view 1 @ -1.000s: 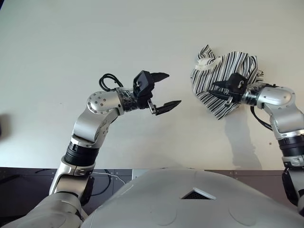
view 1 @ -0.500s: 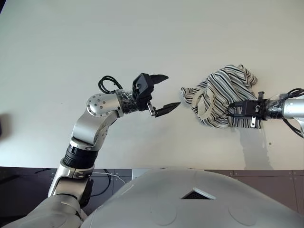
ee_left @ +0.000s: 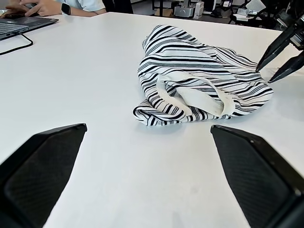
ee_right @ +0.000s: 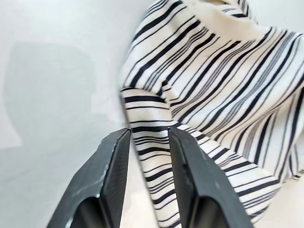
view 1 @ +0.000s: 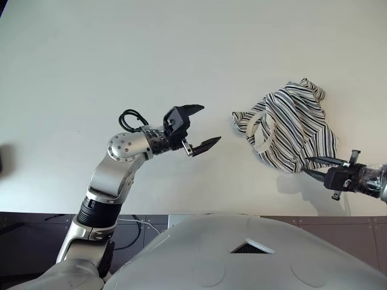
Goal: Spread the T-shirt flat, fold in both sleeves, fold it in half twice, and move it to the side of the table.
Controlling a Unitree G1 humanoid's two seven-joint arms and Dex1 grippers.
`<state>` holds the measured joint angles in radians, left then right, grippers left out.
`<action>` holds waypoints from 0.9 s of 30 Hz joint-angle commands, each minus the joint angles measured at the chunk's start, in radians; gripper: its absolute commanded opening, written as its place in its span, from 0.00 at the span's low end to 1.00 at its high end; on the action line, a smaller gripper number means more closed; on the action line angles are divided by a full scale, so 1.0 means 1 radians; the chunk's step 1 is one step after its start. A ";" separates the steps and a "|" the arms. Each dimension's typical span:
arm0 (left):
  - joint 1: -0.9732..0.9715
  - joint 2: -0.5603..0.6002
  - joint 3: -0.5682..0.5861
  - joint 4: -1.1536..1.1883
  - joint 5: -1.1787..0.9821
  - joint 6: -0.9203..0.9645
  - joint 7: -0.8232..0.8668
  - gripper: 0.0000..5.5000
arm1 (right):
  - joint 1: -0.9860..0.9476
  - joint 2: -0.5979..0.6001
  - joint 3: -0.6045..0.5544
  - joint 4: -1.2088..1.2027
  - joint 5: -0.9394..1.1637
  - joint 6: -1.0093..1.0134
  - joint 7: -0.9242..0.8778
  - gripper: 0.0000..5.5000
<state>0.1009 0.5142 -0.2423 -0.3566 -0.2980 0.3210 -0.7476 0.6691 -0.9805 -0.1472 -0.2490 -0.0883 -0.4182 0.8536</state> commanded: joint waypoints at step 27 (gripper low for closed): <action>0.005 -0.009 -0.031 0.010 0.082 -0.058 0.008 0.89 | -0.107 0.119 0.131 0.144 -0.195 -0.066 -0.270 0.03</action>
<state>0.1158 0.5060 -0.2711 -0.3564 -0.2262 0.2654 -0.7378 0.5578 -0.8714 -0.0335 -0.0898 -0.3058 -0.5290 0.5471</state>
